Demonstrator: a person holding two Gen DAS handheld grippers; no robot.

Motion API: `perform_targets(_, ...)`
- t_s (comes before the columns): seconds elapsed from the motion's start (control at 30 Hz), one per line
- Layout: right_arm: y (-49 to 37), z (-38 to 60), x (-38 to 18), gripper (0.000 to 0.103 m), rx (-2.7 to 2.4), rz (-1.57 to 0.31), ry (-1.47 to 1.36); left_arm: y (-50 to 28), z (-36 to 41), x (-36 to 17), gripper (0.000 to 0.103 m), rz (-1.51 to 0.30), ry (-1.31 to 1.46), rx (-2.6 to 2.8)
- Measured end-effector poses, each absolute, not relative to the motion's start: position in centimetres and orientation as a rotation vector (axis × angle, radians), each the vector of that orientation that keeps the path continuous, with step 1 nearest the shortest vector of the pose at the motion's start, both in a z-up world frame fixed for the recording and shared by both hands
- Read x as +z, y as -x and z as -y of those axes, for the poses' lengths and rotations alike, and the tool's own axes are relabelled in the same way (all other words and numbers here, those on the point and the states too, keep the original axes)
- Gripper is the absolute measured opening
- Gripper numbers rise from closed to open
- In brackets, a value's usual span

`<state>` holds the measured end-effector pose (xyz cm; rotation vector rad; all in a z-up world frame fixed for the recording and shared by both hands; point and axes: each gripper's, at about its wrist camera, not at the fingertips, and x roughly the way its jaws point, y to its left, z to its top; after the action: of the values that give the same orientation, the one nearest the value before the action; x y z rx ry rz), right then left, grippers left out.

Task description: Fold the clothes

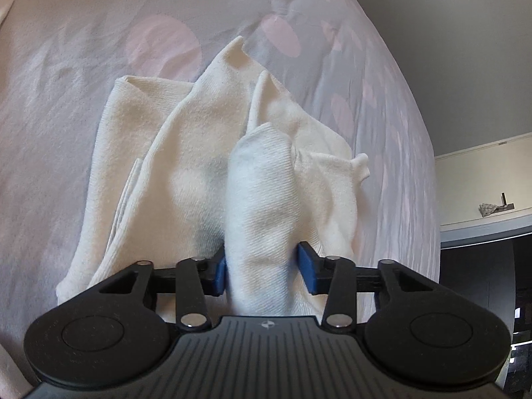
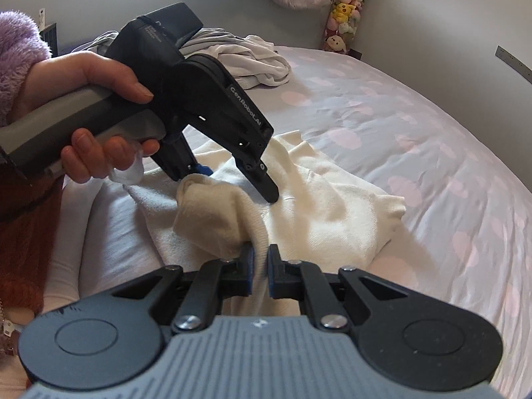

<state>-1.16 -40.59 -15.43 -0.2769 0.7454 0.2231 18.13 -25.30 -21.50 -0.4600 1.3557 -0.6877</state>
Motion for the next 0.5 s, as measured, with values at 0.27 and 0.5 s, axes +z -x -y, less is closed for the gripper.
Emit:
perform_targets(0.27, 0.4, 40.2, -12.9, 0.027, 0.326, -0.848, 0.395, -17.9, 26.9, -19.6, 0.012, -1.295, 0.255, -0.749)
perform_targets(0.5, -1.9, 42.4, -11.1, 0.04, 0.272, -0.905, 0.531, -17.0, 27.8, -16.2, 0.011, -1.207, 0.095, -0.858)
